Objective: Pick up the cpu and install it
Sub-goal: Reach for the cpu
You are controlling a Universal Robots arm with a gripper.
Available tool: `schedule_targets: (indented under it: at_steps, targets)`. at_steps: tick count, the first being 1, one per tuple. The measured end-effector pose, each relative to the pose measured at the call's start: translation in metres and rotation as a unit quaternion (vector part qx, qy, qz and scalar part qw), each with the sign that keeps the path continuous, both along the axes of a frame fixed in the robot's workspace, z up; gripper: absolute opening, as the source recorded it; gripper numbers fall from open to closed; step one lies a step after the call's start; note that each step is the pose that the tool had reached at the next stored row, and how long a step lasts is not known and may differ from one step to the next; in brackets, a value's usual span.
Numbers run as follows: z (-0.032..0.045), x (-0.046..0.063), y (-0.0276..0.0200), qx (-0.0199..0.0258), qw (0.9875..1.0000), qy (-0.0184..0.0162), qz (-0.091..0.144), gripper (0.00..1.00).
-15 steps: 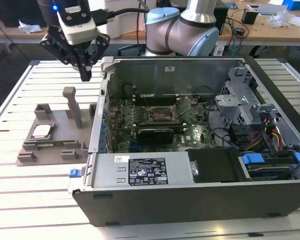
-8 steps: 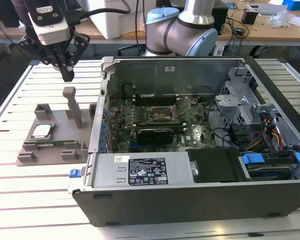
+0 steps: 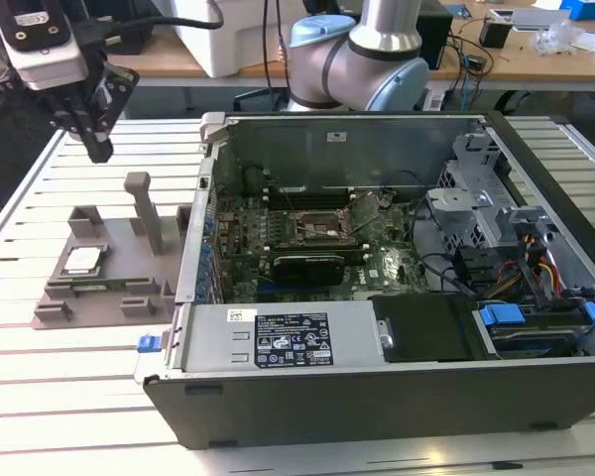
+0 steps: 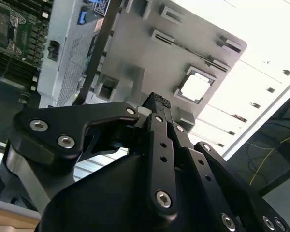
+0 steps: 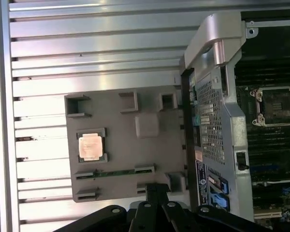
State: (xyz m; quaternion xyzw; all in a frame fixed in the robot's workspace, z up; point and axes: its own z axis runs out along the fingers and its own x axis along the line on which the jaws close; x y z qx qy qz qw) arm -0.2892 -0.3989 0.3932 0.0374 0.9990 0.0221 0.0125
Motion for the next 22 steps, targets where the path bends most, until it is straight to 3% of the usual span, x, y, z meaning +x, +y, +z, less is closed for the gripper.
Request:
schedule_targets:
  at_steps: [5, 22]
  targets:
    - [0.0000, -0.024, 0.0000, 0.0000, 1.0000, 0.0001, 0.000, 0.11]
    - [0.0001, -0.085, 0.0000, 0.0000, 1.0000, 0.0001, 0.000, 0.11]
